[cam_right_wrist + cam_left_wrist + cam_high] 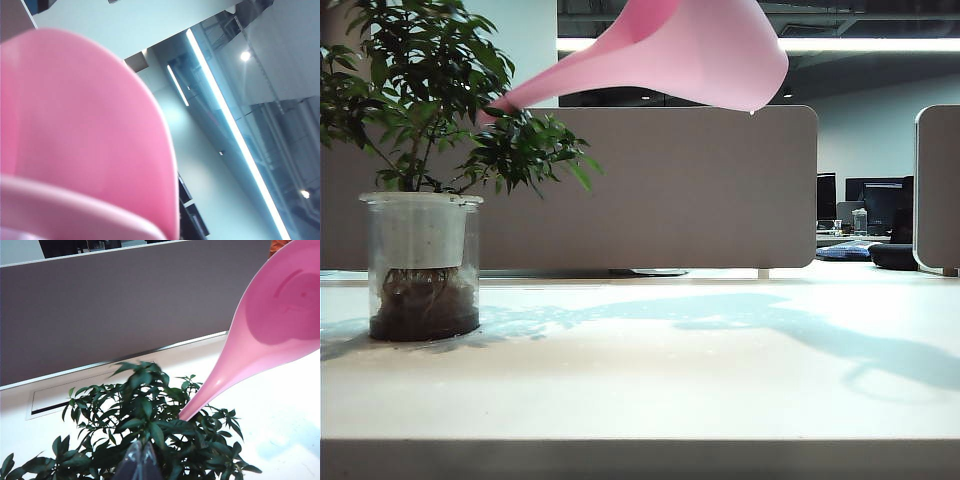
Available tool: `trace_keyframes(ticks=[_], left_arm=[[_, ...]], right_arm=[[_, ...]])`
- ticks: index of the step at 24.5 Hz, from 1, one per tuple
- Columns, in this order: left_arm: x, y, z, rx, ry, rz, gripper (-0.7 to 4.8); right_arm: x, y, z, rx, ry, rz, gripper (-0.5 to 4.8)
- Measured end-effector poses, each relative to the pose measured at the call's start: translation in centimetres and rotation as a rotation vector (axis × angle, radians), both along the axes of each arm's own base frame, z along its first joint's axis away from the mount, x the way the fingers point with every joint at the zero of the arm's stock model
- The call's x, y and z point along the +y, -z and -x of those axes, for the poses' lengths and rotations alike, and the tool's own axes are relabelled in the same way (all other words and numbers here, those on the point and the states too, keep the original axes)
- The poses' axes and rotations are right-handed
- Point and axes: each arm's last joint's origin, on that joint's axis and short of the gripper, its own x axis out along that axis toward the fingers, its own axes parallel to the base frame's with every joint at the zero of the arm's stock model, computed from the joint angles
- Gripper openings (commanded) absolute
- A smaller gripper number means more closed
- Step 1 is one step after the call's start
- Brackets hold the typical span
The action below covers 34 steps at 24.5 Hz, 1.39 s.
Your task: Pick up the watering can from the table, water the potted plant, and put the can back.
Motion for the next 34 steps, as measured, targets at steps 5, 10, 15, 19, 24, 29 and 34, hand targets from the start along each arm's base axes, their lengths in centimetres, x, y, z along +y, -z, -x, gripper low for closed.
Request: trace_keyframes(ticks=[5, 10, 15, 19, 24, 29, 34], left_arm=[[0.0, 0.0, 0.0, 0.0, 0.0, 0.0, -0.05], [0.0, 0.0, 0.0, 0.0, 0.0, 0.0, -0.05], [0.0, 0.0, 0.0, 0.0, 0.0, 0.0, -0.05], [0.0, 0.0, 0.0, 0.0, 0.0, 0.0, -0.05], [0.0, 0.0, 0.1, -0.003, 0.0, 0.001, -0.05], [0.1, -0.2, 0.5, -0.013, 0.0, 0.004, -0.05], [0.1, -0.2, 0.6, -0.014, 0.0, 0.004, -0.05]], right_arm=[[0.9, -0.1, 0.4, -0.016, -0.039, 0.028, 1.06], [1.2, -0.1, 0.6, -0.021, -0.046, 0.031, 1.06], [1.1, -0.1, 0.6, -0.014, -0.033, 0.012, 1.07], [0.1, 0.4, -0.1, 0.061, 0.002, -0.069, 1.06], [-3.0, 1.7, -1.6, 0.231, 0.07, -0.238, 1.06], [-6.4, 2.7, -2.8, 0.352, 0.105, -0.433, 1.06], [-8.5, 4.4, -3.3, 0.49, 0.044, -0.689, 1.06]])
